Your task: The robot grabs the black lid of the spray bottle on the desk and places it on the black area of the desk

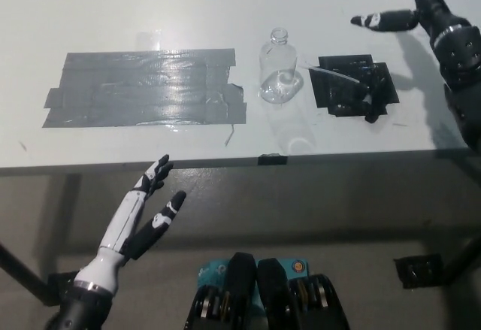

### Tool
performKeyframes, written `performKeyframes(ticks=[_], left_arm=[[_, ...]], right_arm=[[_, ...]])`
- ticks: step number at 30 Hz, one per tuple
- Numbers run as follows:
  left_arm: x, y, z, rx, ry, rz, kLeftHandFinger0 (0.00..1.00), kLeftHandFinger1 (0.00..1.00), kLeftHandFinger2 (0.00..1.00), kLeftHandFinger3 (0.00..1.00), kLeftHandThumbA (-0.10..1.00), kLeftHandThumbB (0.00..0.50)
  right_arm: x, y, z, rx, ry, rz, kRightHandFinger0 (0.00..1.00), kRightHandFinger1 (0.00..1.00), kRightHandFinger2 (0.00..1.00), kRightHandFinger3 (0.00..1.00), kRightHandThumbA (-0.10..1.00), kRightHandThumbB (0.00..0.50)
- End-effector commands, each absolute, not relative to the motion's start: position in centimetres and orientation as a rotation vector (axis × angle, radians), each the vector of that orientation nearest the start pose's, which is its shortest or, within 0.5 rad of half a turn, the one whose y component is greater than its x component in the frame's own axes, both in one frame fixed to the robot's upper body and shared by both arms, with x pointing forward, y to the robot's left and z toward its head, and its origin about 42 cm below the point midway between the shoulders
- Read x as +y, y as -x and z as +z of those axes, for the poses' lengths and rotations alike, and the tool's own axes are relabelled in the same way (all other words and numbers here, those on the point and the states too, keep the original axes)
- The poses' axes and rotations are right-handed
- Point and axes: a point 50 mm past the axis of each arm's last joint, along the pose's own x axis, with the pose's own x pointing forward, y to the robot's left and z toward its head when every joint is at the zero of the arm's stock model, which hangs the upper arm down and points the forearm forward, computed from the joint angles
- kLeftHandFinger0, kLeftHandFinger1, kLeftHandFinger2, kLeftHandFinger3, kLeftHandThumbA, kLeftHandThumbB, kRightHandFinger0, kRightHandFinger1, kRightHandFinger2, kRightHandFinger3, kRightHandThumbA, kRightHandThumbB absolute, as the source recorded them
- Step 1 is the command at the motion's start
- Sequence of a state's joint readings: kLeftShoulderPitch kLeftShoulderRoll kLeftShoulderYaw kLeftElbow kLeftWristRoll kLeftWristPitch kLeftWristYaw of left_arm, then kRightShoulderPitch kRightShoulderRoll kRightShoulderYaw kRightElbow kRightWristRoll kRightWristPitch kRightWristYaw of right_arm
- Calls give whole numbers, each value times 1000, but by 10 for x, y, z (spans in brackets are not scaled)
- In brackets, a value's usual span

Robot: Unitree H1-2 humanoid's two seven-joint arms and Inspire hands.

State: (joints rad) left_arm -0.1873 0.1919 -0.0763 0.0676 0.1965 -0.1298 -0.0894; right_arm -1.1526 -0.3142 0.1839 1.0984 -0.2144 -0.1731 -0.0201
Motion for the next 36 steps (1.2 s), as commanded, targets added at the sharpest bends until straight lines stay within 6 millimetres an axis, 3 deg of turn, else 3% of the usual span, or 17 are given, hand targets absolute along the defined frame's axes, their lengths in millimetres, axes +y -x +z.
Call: performKeyframes(ticks=[1, 4, 5, 7, 14, 18, 20, 26, 32, 36], left_arm=[[235, -365, 173, -328, -426, -167, 1000, 1000, 1000, 1000, 843, 92], [235, -372, 178, -340, -419, -167, 1000, 1000, 1000, 1000, 846, 87], [236, -373, 179, -341, -417, -167, 1000, 1000, 1000, 1000, 846, 88], [236, -372, 179, -339, -415, -165, 1000, 1000, 1000, 1000, 850, 99], [237, -379, 184, -360, -429, -162, 1000, 1000, 1000, 1000, 859, 80], [237, -375, 179, -348, -424, -164, 1000, 1000, 1000, 1000, 857, 86], [238, -372, 175, -332, -419, -162, 1000, 1000, 1000, 1000, 853, 87], [240, -362, 164, -314, -414, -164, 1000, 1000, 1000, 1000, 825, 79], [242, -343, 146, -263, -409, -170, 1000, 1000, 1000, 1000, 828, 94], [243, -331, 136, -247, -404, -172, 1000, 1000, 1000, 1000, 796, 85]], right_arm=[[-209, -517, 399, -756, 607, 66, 1000, 1000, 1000, 1000, 1000, 379], [-195, -475, 388, -825, 560, 119, 1000, 1000, 1000, 1000, 1000, 358], [-193, -470, 387, -831, 555, 124, 1000, 1000, 1000, 1000, 1000, 356], [-190, -440, 372, -841, 537, 145, 1000, 1000, 1000, 1000, 1000, 348], [-190, -385, 341, -884, 466, 144, 1000, 1000, 1000, 1000, 1000, 342], [-186, -370, 321, -866, 410, 133, 1000, 1000, 1000, 1000, 1000, 308], [-185, -364, 308, -839, 390, 132, 1000, 1000, 1000, 1000, 1000, 314], [-182, -359, 265, -727, 345, 137, 1000, 1000, 1000, 1000, 988, 274], [-187, -361, 203, -522, 395, 176, 1000, 1000, 1000, 1000, 942, 300], [-188, -355, 180, -456, 406, 217, 1000, 1000, 1000, 1000, 934, 329]])
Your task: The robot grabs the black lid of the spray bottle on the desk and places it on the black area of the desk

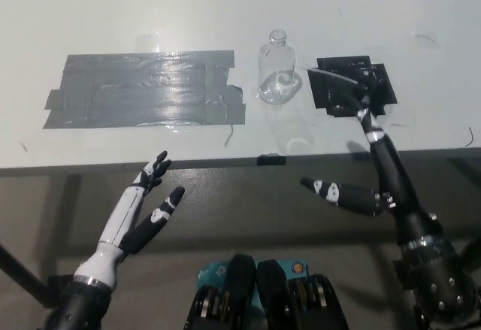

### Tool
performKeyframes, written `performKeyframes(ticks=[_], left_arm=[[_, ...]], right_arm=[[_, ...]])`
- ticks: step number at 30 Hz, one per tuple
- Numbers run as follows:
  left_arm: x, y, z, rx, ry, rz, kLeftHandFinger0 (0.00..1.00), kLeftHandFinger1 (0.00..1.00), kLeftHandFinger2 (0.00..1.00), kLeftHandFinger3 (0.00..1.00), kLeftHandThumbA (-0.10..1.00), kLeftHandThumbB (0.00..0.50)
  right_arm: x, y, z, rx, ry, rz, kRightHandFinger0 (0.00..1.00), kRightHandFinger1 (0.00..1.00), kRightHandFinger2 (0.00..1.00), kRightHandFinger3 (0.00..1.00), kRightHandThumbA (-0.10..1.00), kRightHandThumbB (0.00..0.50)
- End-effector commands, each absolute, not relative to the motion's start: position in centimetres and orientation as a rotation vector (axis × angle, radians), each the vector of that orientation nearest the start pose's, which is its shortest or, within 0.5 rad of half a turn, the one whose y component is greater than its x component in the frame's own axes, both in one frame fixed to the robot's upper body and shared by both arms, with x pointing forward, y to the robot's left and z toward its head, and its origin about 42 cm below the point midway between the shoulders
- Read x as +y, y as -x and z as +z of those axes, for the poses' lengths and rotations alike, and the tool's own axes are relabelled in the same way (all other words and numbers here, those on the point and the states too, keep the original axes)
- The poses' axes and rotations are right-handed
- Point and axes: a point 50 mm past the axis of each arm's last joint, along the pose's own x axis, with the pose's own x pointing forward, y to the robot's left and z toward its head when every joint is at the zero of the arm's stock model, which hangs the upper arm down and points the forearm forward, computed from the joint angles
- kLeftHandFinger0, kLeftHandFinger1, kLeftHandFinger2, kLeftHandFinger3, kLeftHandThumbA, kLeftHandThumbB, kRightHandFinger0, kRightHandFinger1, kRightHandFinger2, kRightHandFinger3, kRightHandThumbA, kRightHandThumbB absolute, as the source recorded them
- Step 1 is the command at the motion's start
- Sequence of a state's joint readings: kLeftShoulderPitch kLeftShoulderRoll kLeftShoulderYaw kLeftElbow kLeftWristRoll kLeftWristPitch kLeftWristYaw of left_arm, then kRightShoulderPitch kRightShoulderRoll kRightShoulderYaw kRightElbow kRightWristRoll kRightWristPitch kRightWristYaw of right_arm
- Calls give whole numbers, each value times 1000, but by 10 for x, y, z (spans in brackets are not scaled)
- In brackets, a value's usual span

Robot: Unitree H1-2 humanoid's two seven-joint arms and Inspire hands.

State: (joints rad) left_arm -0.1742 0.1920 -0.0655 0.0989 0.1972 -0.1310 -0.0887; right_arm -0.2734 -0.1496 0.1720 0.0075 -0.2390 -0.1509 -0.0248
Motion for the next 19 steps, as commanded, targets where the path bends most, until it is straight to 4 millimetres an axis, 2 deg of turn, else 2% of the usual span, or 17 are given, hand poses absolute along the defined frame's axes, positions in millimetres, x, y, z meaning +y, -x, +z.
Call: performKeyframes(ticks=[1, 9, 19], left_arm=[[243, -330, 137, -246, -405, -173, 1000, 1000, 1000, 1000, 795, 85], [241, -309, 123, -214, -396, -184, 1000, 1000, 1000, 1000, 757, 86], [241, -306, 123, -212, -408, -185, 1000, 1000, 1000, 1000, 721, 76]], right_arm=[[-188, -356, 178, -452, 409, 226, 1000, 1000, 1000, 1000, 930, 333], [-187, -341, 153, -381, 398, 270, 1000, 1000, 1000, 1000, 919, 337], [-187, -339, 148, -353, 392, 280, 1000, 1000, 1000, 1000, 869, 327]])
